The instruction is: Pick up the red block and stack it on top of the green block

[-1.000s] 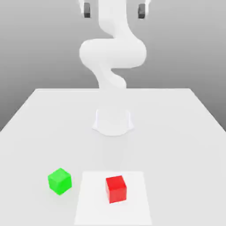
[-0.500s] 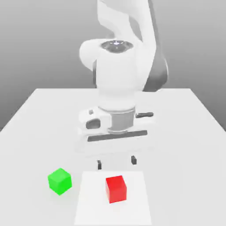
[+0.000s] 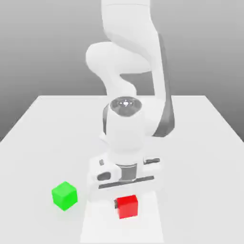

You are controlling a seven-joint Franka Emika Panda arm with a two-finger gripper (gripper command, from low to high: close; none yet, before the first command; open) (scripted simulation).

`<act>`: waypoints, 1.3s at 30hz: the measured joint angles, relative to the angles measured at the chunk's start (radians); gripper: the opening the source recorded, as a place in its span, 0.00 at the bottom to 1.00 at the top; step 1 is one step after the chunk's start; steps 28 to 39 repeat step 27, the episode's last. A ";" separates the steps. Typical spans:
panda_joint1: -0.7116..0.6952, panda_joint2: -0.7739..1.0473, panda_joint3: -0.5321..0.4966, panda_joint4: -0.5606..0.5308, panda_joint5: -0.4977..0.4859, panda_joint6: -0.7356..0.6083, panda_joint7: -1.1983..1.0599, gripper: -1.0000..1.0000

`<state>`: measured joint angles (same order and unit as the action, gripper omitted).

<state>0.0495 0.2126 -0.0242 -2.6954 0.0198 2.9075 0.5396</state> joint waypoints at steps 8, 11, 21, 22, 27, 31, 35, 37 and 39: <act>-0.106 -0.203 -0.050 -0.032 -0.044 -0.168 0.011 0.00; -0.174 -0.240 -0.093 -0.039 -0.059 -0.196 0.005 0.00; -0.282 -0.188 -0.167 -0.049 0.003 -0.138 -0.077 0.00; -0.284 -0.154 -0.160 -0.047 0.022 -0.107 -0.091 0.00; -0.298 -0.095 -0.141 -0.046 0.053 -0.051 -0.113 1.00; -0.298 -0.095 -0.141 -0.046 0.053 -0.051 -0.113 1.00; -0.298 -0.095 -0.141 -0.046 0.053 -0.051 -0.113 1.00; -0.298 -0.095 -0.141 -0.046 0.053 -0.051 -0.113 1.00; -0.298 -0.095 -0.141 -0.046 0.053 -0.051 -0.113 1.00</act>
